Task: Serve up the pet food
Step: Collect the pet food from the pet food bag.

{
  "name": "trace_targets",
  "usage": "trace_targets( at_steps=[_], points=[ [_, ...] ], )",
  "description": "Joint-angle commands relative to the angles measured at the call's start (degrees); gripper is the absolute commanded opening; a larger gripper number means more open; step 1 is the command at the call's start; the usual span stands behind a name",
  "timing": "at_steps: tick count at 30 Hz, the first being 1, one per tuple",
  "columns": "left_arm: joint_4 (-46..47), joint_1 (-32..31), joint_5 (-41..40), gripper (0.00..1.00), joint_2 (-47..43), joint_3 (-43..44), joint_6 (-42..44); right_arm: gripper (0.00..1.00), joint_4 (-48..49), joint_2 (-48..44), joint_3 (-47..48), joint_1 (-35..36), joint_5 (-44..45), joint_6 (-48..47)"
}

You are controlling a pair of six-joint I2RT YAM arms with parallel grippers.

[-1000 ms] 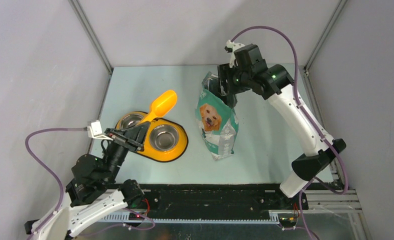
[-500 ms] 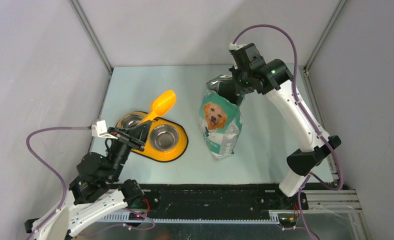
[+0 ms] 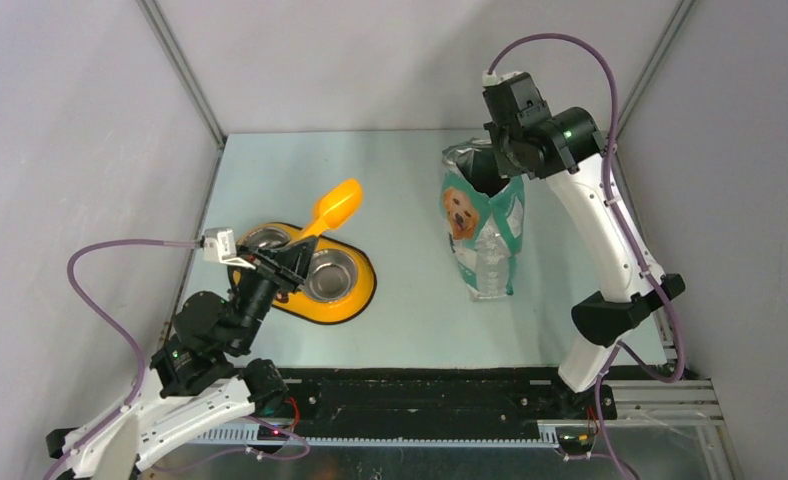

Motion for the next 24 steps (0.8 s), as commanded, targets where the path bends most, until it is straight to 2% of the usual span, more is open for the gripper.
trace_targets(
  at_steps=[1,6,11,18,22,24],
  points=[
    [3.5,0.4,0.4,0.0,0.4,2.3,0.3,0.0,11.7,-5.0,4.8,1.4,-1.2,-0.6],
    [2.5,0.4,5.1,0.0,1.3,4.7,-2.7,0.0,16.7,-4.3,-5.1,11.5,-6.7,4.4],
    [-2.7,0.3,12.5,0.0,1.9,7.9,-10.0,0.0,21.0,-1.2,-7.7,19.9,-5.3,5.8],
    [-10.3,0.4,18.9,0.0,0.0,10.0,-18.8,0.0,25.4,0.8,-8.2,22.3,-3.4,4.8],
    [-14.1,0.3,22.8,0.0,3.5,12.3,-22.1,0.0,27.2,0.4,-9.2,22.8,-3.4,4.3],
    [-18.0,0.3,21.6,0.0,5.3,14.6,-23.9,0.0,27.3,0.3,-9.5,22.9,-2.6,4.5]
  ],
)
